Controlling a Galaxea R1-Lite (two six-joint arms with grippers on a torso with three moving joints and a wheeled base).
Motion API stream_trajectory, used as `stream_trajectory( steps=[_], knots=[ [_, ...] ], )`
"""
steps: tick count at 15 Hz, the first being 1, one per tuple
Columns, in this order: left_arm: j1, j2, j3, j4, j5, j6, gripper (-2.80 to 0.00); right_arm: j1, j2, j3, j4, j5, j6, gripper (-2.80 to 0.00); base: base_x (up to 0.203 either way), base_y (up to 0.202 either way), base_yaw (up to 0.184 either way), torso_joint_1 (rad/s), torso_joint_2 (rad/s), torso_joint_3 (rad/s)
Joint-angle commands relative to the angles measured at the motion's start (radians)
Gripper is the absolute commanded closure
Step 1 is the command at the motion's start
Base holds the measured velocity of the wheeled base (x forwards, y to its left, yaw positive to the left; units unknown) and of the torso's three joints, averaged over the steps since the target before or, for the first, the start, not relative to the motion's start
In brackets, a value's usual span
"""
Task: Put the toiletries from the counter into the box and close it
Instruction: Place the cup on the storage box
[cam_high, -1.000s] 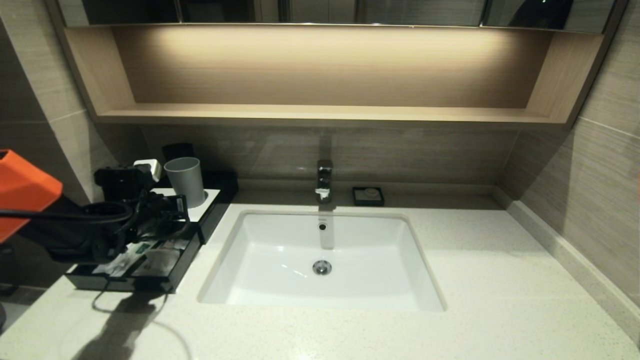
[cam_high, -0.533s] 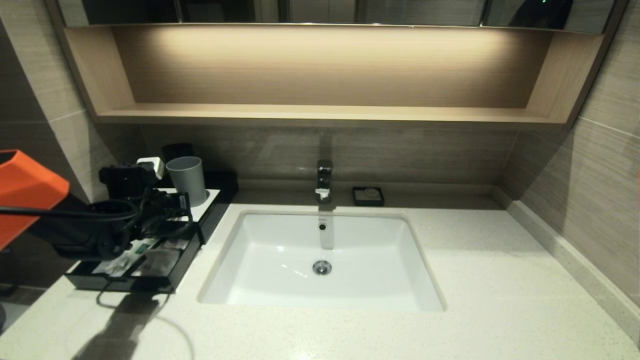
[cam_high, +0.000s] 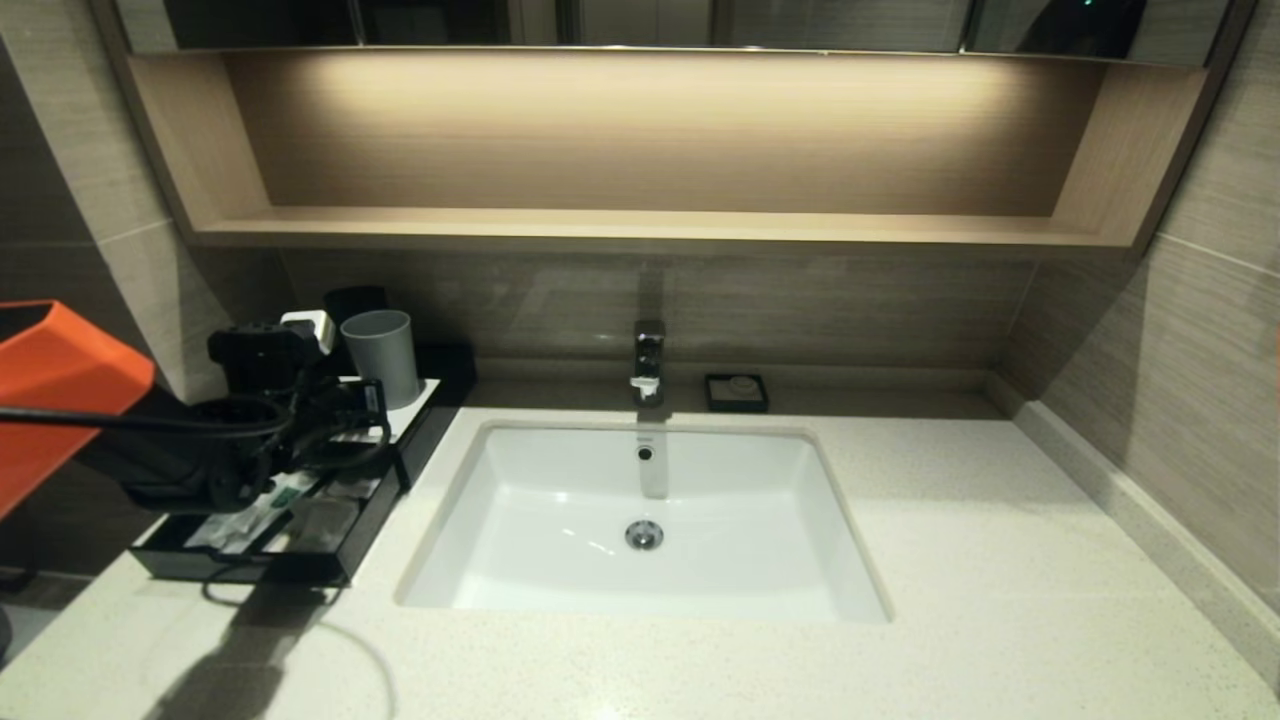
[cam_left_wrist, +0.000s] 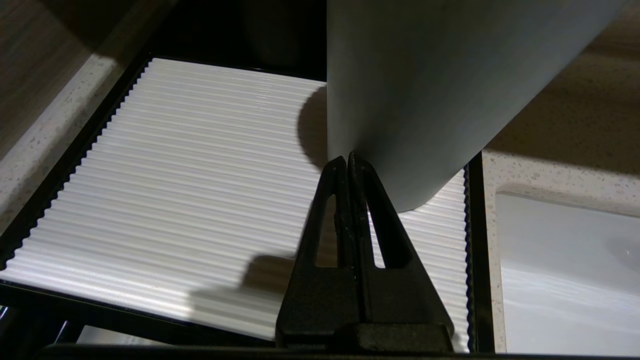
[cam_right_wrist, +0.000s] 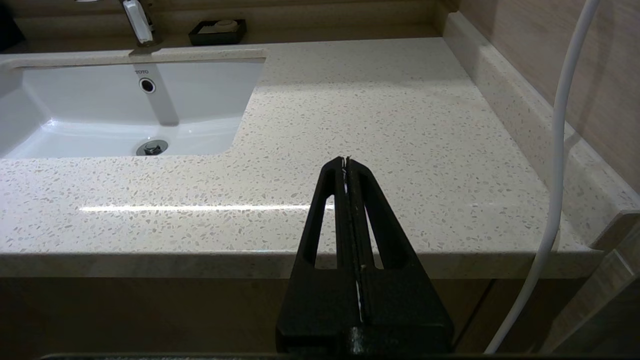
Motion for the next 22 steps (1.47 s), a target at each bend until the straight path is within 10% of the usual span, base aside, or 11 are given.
stream_trajectory(
  steps=[1, 22],
  knots=[
    [0.001, 0.017, -0.012, -0.008, 0.003, -0.002, 0.0, 0.0, 0.002, 0.0, 0.0, 0.001, 0.001, 0.0, 0.0, 0.0, 0.0, 0.0, 0.0, 0.0],
    [0.014, -0.091, 0.16, -0.134, -0.004, -0.015, 0.0, 0.0, 0.002, 0.0, 0.0, -0.001, 0.001, 0.0, 0.0, 0.0, 0.0, 0.0, 0.0, 0.0]
  ],
)
